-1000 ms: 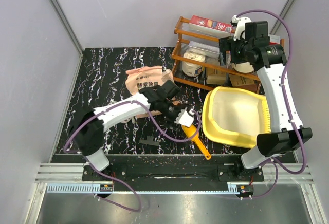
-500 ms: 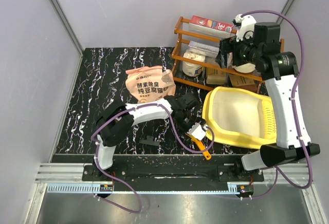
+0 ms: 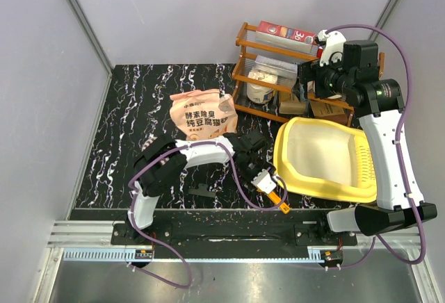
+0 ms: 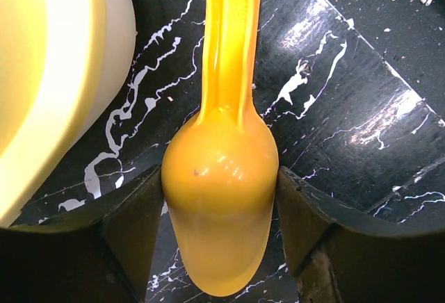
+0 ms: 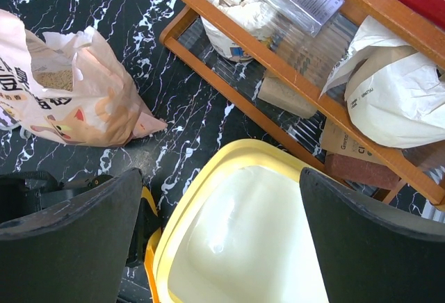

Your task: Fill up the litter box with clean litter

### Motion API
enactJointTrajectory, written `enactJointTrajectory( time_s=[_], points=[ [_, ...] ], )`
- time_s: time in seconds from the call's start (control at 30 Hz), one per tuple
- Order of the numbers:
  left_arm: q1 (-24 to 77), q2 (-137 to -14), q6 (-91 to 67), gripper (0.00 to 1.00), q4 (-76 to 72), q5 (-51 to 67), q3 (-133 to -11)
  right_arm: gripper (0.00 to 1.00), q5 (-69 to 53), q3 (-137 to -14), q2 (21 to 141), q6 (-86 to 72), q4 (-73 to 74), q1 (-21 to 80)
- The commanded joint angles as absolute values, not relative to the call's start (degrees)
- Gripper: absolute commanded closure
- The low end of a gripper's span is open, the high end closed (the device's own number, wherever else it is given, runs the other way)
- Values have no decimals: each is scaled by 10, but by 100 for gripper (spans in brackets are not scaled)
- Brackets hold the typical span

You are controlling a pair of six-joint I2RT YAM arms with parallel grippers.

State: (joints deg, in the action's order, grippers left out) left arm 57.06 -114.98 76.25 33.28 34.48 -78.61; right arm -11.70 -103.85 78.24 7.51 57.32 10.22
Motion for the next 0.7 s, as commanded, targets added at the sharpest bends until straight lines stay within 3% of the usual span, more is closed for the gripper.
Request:
enactJointTrajectory(
  time_s=[0.0, 0.1, 0.2, 0.23, 0.37, 0.67],
  points=[
    [573, -1148, 784, 44, 330, 316, -764, 0, -118, -1041, 779, 66, 555, 101],
    [573, -1143, 770, 52, 334, 298, -754, 0, -115, -1034, 777, 62, 553, 102],
    [565, -1132, 761, 65, 388, 319, -766, 0, -126, -1034, 776, 64, 555, 101],
    [559, -1122, 759, 74, 402, 329, -769, 0, -131, -1035, 775, 65, 557, 102],
    [545, -1083, 781, 86, 489, 355, -774, 0, -146, -1037, 779, 65, 555, 102],
    [471, -1018, 783, 100, 644, 440, -829, 0, -192, -1073, 807, 76, 549, 102]
  ],
)
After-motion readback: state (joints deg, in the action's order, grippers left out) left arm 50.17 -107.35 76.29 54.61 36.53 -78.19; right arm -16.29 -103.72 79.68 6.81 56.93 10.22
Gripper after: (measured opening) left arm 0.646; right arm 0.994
